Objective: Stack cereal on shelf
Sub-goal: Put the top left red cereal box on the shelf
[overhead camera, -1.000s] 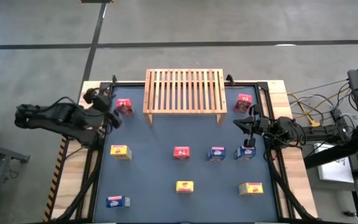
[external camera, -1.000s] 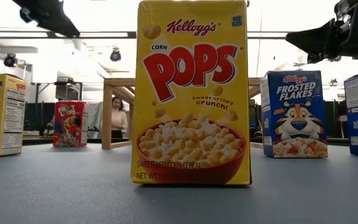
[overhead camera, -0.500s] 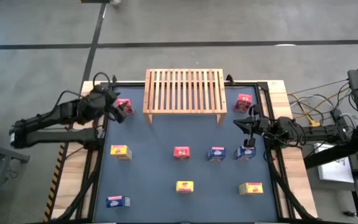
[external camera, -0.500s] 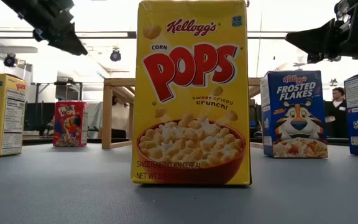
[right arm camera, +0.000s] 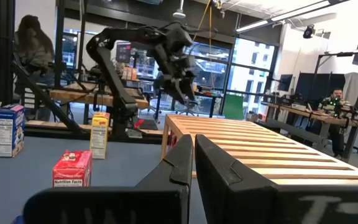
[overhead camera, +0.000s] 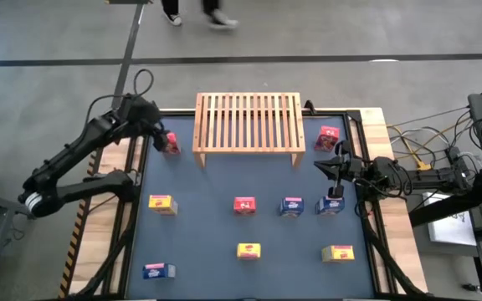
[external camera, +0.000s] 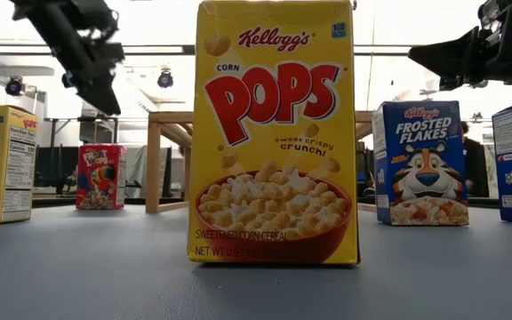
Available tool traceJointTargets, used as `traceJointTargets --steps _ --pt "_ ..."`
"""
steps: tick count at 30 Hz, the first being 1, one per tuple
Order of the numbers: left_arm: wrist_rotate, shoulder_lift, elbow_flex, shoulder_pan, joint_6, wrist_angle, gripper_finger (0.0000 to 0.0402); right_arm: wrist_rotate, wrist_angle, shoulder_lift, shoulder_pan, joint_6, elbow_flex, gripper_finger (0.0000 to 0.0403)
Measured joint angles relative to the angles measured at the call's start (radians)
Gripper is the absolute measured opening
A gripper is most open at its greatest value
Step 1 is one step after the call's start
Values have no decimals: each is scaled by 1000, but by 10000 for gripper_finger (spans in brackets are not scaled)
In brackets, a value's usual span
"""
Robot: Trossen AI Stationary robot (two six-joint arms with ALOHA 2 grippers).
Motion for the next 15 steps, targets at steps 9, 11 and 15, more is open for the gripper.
traceJointTargets --steps 9,11,15 --pt "37 122 1 3 127 -27 309 0 0 0 0 0 0 9" --pt "53 137 1 3 128 -53 310 0 0 0 0 0 0 9" --pt "46 160 1 2 160 -83 310 0 0 0 0 0 0 9"
